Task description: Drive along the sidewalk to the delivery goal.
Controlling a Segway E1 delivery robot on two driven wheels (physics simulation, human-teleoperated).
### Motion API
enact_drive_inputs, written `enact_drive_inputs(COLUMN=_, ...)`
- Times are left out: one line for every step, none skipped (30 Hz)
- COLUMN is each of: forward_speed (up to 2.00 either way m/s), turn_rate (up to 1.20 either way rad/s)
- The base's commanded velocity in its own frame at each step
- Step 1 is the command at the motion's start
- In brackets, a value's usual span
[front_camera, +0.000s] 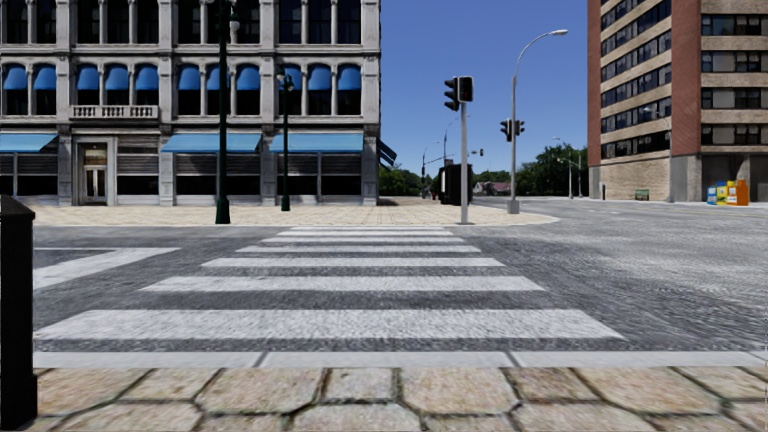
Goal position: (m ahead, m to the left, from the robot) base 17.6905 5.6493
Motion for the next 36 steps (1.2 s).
enact_drive_inputs(forward_speed=2.0, turn_rate=0.0)
enact_drive_inputs(forward_speed=2.0, turn_rate=0.0)
enact_drive_inputs(forward_speed=2.0, turn_rate=0.0)
enact_drive_inputs(forward_speed=2.0, turn_rate=0.0)
enact_drive_inputs(forward_speed=2.0, turn_rate=0.0)
enact_drive_inputs(forward_speed=2.0, turn_rate=0.0)
enact_drive_inputs(forward_speed=2.0, turn_rate=0.0)
enact_drive_inputs(forward_speed=2.0, turn_rate=0.0)
enact_drive_inputs(forward_speed=2.0, turn_rate=0.0)
enact_drive_inputs(forward_speed=2.0, turn_rate=0.0)
enact_drive_inputs(forward_speed=2.0, turn_rate=0.0)
enact_drive_inputs(forward_speed=2.0, turn_rate=0.0)
enact_drive_inputs(forward_speed=2.0, turn_rate=0.0)
enact_drive_inputs(forward_speed=2.0, turn_rate=0.0)
enact_drive_inputs(forward_speed=2.0, turn_rate=0.0)
enact_drive_inputs(forward_speed=2.0, turn_rate=0.0)
enact_drive_inputs(forward_speed=2.0, turn_rate=0.0)
enact_drive_inputs(forward_speed=2.0, turn_rate=0.0)
enact_drive_inputs(forward_speed=1.98, turn_rate=0.0)
enact_drive_inputs(forward_speed=1.93, turn_rate=0.0)
enact_drive_inputs(forward_speed=1.84, turn_rate=0.0)
enact_drive_inputs(forward_speed=1.79, turn_rate=0.0)
enact_drive_inputs(forward_speed=1.79, turn_rate=0.0)
enact_drive_inputs(forward_speed=1.71, turn_rate=0.0)
enact_drive_inputs(forward_speed=1.68, turn_rate=0.0)
enact_drive_inputs(forward_speed=1.67, turn_rate=0.0)
enact_drive_inputs(forward_speed=1.66, turn_rate=0.0)
enact_drive_inputs(forward_speed=1.66, turn_rate=0.0)
enact_drive_inputs(forward_speed=1.66, turn_rate=0.0)
enact_drive_inputs(forward_speed=1.66, turn_rate=0.0)
enact_drive_inputs(forward_speed=1.64, turn_rate=0.0)
enact_drive_inputs(forward_speed=1.63, turn_rate=0.0)
enact_drive_inputs(forward_speed=1.63, turn_rate=0.0)
enact_drive_inputs(forward_speed=1.63, turn_rate=0.0)
enact_drive_inputs(forward_speed=1.63, turn_rate=0.0)
enact_drive_inputs(forward_speed=1.62, turn_rate=0.0)
